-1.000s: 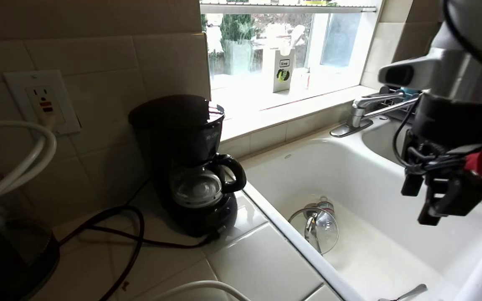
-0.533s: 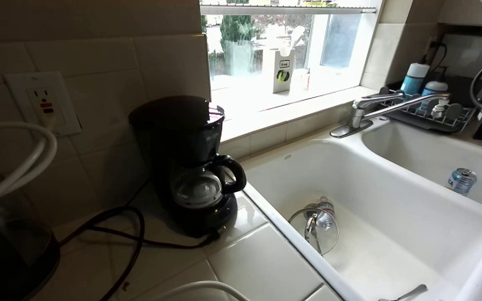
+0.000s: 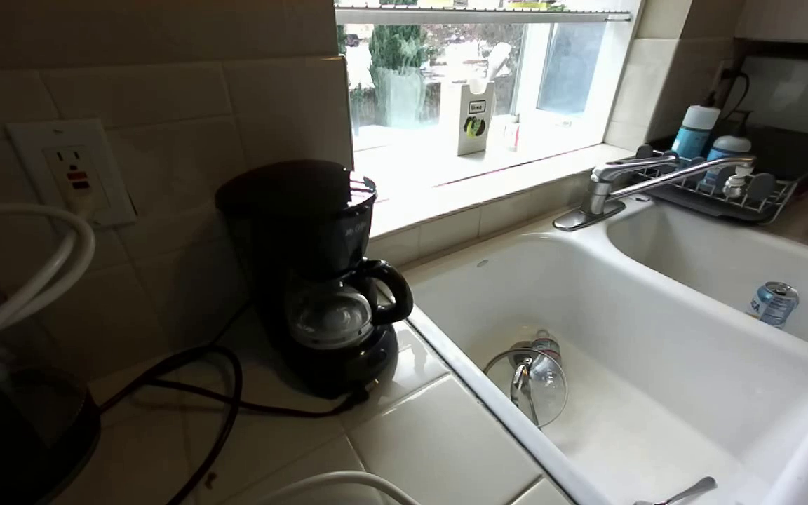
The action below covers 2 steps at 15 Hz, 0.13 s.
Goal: Press a button on the bottom part of the coffee maker
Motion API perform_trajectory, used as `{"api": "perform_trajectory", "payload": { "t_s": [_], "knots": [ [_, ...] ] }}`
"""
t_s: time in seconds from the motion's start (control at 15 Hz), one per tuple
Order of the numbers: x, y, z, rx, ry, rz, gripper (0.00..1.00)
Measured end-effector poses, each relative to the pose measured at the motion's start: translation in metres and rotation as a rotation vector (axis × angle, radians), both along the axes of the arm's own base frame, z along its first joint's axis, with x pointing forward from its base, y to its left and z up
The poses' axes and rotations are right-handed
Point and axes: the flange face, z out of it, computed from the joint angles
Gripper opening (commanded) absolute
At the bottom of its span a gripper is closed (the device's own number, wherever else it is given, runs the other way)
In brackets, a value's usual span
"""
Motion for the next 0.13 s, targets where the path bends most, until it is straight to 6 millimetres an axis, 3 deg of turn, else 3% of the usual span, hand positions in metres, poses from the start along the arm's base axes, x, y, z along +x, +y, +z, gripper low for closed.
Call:
{"api": "perform_trajectory", "payload": {
  "t_s": [0.13],
  "knots": [
    [0.0000,-0.0002,-0.0019,-0.001,0.004,-0.001,1.00]
  ]
}}
